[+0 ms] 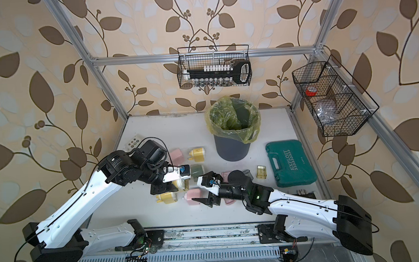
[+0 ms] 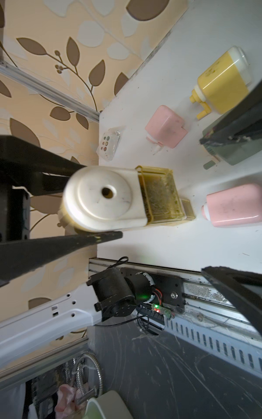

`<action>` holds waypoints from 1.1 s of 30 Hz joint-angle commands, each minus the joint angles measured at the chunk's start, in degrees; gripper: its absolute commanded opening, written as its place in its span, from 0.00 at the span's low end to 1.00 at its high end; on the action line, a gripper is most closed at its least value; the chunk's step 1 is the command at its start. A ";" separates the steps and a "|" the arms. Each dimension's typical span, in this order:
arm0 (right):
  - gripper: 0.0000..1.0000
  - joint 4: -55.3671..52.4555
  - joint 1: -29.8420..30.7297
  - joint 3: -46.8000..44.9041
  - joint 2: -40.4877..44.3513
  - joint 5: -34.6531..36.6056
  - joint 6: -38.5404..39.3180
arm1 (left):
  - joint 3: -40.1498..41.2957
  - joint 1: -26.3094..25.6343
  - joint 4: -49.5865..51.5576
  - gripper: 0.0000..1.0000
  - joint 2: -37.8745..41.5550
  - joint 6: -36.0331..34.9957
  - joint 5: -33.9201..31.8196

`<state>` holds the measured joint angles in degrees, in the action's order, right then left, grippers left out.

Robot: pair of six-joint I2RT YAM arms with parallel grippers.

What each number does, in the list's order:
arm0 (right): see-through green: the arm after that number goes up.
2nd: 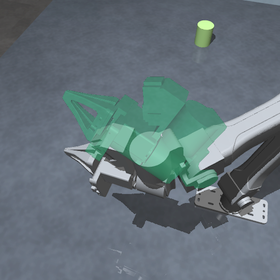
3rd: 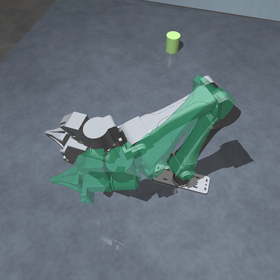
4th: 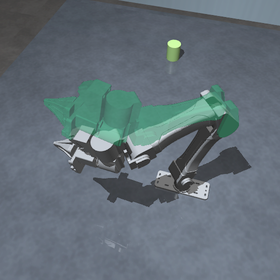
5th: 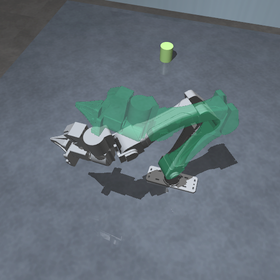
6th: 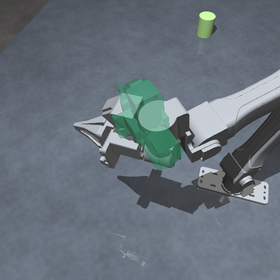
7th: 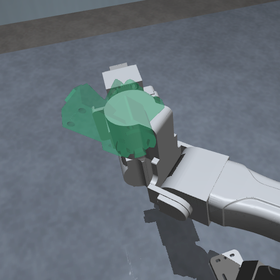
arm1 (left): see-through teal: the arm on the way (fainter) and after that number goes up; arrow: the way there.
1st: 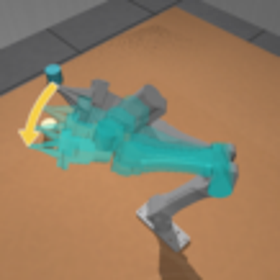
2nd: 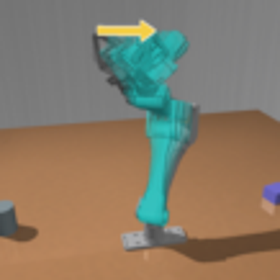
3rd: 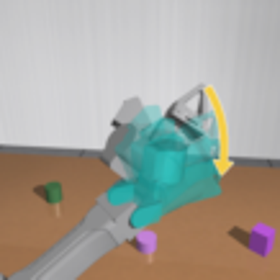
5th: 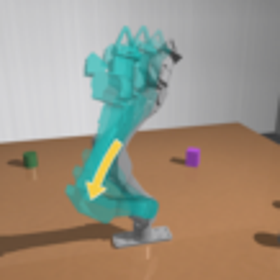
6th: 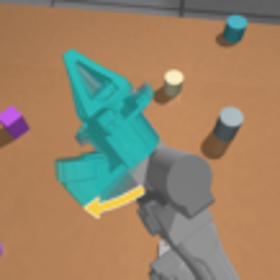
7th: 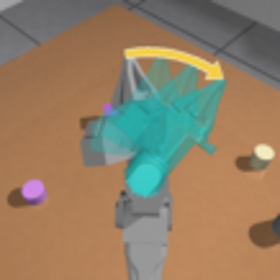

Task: Take out the pencil sharpener tray and clean the shavings
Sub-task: Open the container of the pencil sharpener.

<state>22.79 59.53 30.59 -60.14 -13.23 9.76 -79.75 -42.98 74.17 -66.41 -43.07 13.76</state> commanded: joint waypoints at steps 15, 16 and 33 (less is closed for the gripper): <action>0.74 11.27 -2.13 -2.34 -2.28 -10.60 -6.15 | -0.59 -3.24 -2.39 0.00 2.87 6.89 6.32; 0.74 11.29 -2.23 -2.29 -2.47 -10.98 -6.23 | -0.60 -3.40 -2.13 0.00 3.02 7.01 6.28; 0.72 11.15 -4.40 -0.90 -5.13 -15.98 -7.73 | 2.58 -5.35 -2.64 0.00 5.85 8.48 5.84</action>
<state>33.23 55.31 28.91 -64.38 -26.85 2.94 -77.25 -47.72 72.69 -62.17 -35.53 18.02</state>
